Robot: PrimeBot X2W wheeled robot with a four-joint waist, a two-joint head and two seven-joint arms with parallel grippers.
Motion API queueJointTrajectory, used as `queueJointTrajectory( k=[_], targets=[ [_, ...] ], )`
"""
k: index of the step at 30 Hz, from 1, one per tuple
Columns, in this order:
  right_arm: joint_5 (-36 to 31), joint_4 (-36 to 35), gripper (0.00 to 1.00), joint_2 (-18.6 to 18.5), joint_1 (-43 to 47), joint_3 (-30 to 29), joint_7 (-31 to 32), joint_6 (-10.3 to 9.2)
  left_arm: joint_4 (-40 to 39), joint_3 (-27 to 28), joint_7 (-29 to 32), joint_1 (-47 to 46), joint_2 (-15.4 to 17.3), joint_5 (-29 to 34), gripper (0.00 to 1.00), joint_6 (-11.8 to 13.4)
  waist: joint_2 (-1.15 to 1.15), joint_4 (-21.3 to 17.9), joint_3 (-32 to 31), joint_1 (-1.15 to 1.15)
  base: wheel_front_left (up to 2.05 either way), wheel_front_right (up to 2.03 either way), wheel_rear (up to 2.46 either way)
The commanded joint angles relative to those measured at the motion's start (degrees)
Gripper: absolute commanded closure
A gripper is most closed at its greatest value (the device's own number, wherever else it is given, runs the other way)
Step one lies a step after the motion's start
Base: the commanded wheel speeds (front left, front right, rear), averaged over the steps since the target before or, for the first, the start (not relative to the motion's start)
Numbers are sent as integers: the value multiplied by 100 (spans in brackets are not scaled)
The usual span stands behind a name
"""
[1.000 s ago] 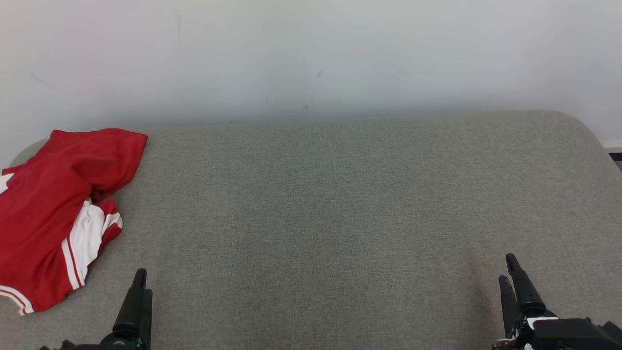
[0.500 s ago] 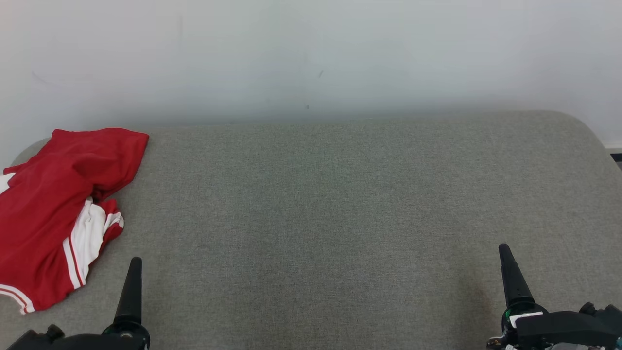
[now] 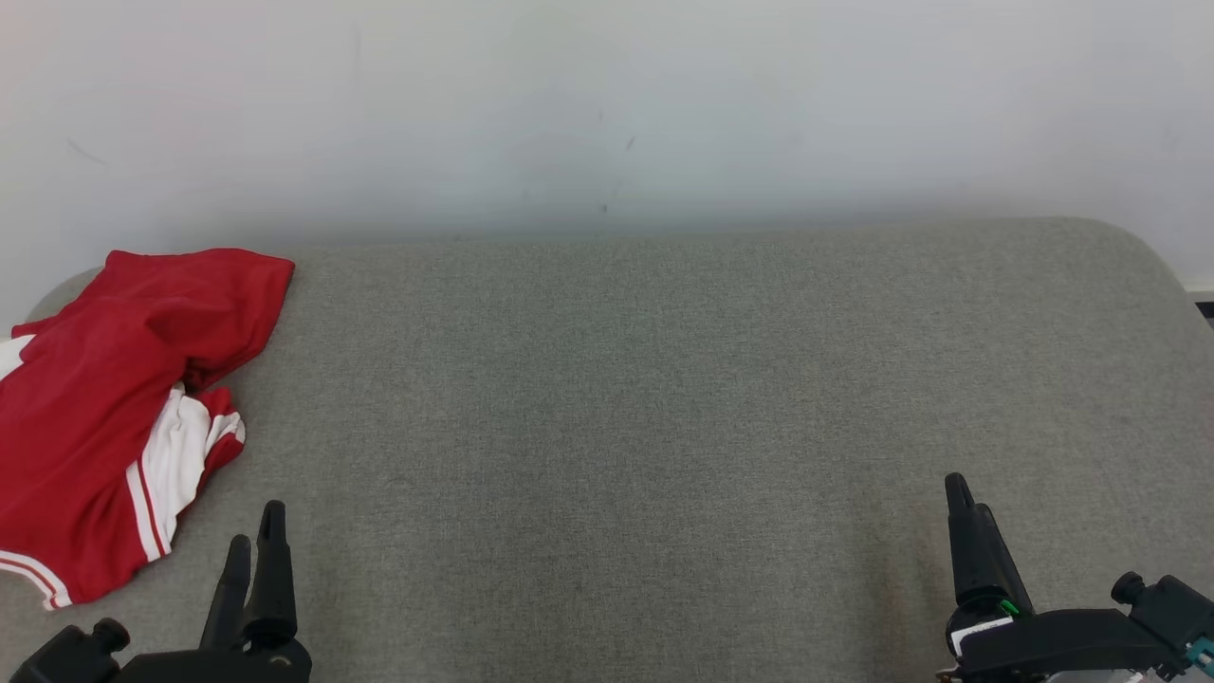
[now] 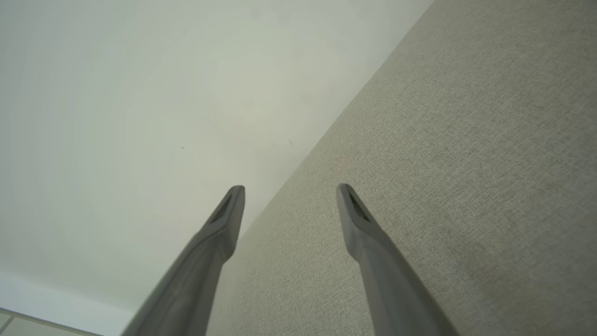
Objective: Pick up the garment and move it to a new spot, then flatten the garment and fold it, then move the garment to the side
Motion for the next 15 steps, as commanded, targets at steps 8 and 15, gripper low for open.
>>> queueJointTrajectory(
  k=[8, 15],
  targets=[
    [-1002, -118, 0, -23, -6, 158, -210, -5, -195, -97, -215, 29, 83, 1081, 0, 82, 0, 32, 23, -1, 0, 0, 0],
    [-1479, -65, 0, -24, 21, 237, -320, -5, -226, -153, -320, 73, 137, 1556, 0, 113, 0, 51, 24, -1, 0, 0, 0]
  ],
)
